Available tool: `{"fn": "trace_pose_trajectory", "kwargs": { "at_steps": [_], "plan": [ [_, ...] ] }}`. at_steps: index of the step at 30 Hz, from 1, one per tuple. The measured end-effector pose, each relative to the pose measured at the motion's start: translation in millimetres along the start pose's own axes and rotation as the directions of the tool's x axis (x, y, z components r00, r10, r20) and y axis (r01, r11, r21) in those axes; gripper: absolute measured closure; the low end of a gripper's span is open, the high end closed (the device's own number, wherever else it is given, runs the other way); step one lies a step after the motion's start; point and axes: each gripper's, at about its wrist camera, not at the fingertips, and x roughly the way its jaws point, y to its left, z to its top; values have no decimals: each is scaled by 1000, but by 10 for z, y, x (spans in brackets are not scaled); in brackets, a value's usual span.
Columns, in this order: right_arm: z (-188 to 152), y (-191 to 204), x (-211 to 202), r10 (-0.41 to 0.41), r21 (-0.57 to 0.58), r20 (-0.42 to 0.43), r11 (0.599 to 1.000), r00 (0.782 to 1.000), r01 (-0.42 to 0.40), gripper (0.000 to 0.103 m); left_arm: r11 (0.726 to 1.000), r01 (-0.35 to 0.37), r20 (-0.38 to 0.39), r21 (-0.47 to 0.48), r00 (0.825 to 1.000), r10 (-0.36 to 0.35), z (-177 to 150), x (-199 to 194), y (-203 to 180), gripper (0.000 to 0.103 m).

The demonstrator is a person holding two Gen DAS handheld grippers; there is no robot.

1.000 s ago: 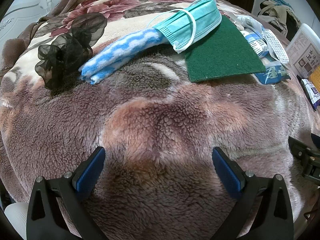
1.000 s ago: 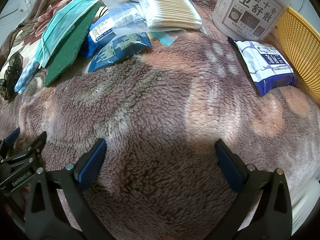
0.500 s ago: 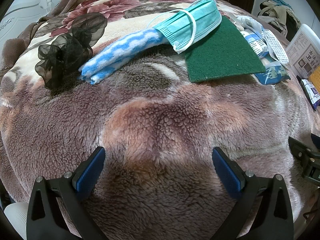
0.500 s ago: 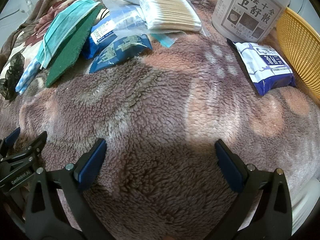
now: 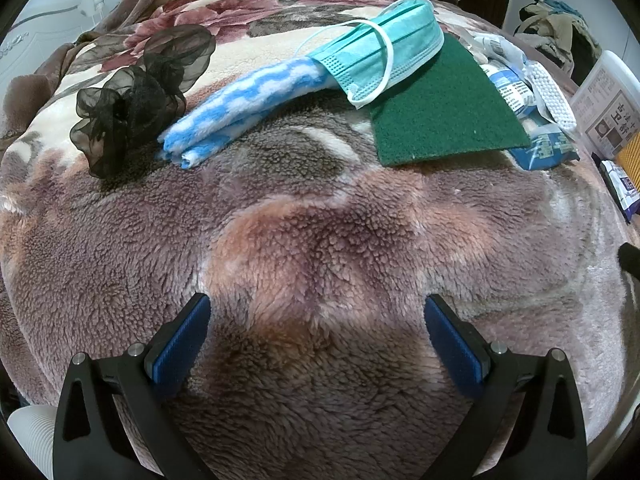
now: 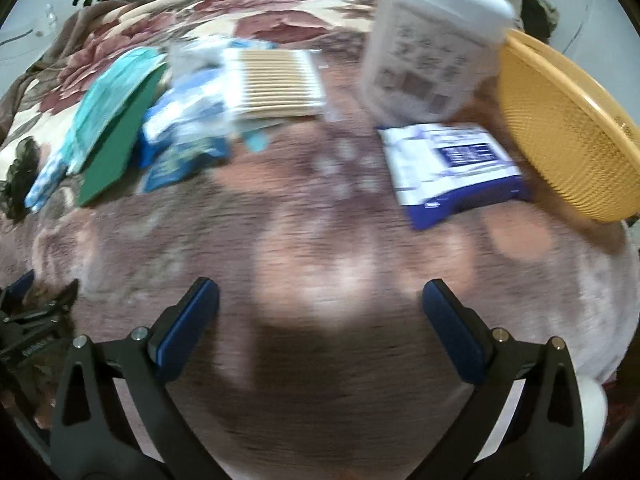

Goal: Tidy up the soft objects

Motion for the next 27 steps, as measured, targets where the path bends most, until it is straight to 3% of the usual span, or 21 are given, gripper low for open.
{"fn": "trace_pose_trajectory", "kwargs": {
  "at_steps": [4, 7, 11, 18, 27],
  "plan": [
    [-59, -142, 179, 60, -1, -67, 998, 996, -60, 0, 1000, -1, 2, -1, 1000, 1, -11, -5, -4, 0],
    [-96, -226, 257, 103, 26, -39, 994, 994, -102, 0, 1000, -1, 3, -1, 1000, 1, -13, -6, -4, 0],
    [-159, -245, 252, 89, 21, 0, 996, 996, -89, 0, 1000, -2, 3, -1, 1000, 2, -16, -7, -1, 0],
    [-56, -271, 275, 91, 27, 1, 996, 996, -91, 0, 1000, -1, 4, -1, 1000, 1, -20, -10, 1, 0],
    [-216, -275, 222, 90, 25, 8, 996, 996, -90, 0, 1000, -1, 5, -1, 1000, 1, -28, -12, 1, 0]
  ]
}}
